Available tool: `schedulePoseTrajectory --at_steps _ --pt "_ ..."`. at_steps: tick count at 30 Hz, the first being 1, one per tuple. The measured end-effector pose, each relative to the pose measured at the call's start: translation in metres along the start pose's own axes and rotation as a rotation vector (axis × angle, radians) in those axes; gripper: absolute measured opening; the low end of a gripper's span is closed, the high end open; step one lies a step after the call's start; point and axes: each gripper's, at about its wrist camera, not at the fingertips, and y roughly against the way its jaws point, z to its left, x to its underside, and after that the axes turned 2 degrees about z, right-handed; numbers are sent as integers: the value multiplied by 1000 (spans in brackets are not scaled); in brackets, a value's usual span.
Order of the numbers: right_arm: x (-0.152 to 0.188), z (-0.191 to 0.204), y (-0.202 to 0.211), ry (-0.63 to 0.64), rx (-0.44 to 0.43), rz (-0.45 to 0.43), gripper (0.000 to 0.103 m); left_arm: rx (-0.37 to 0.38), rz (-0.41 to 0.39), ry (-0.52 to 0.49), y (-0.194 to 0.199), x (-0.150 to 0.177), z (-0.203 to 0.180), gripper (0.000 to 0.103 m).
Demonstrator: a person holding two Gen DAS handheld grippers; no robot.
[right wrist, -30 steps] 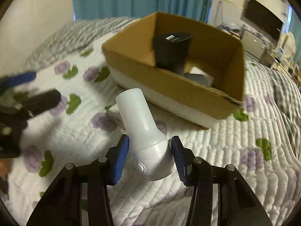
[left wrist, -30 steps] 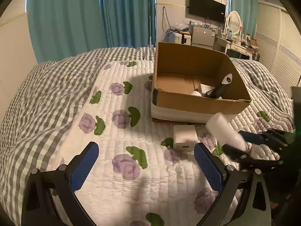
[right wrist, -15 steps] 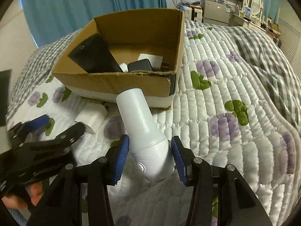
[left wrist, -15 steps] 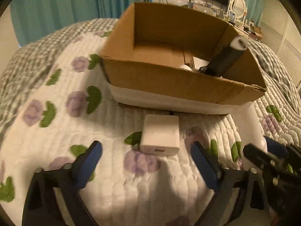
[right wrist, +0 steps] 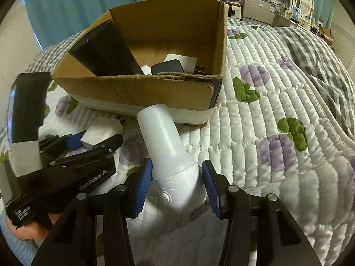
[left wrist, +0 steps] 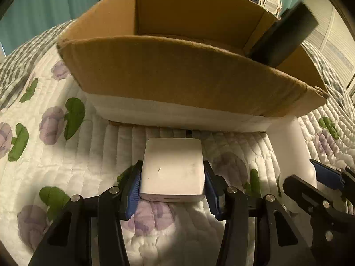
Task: Organize rigid objects
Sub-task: 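Grasp the white cylindrical device with the right tool while the left grasps the white square block, then carry both white items into the box and open both tools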
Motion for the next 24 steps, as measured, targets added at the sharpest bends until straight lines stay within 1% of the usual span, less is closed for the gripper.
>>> schedulePoseTrajectory --at_steps 4,8,13,18,20,21,24 --pt "0 -1 2 1 2 -5 46 4 -16 18 17 11 6 51" --pt "3 -1 10 -1 -2 -26 46 10 -34 22 43 23 7 50" --pt "5 2 31 17 -19 -76 46 32 -113 22 91 37 7 50" --pt "1 11 66 32 -53 -142 46 40 -204 13 138 28 9 50" --pt "-4 14 82 40 -80 -166 46 41 -241 10 150 18 4 50" --pt "-7 17 91 49 -83 -186 46 43 -267 7 160 13 4 50" --pt "-21 20 115 74 -86 -237 46 52 -316 -7 176 -6 7 50"
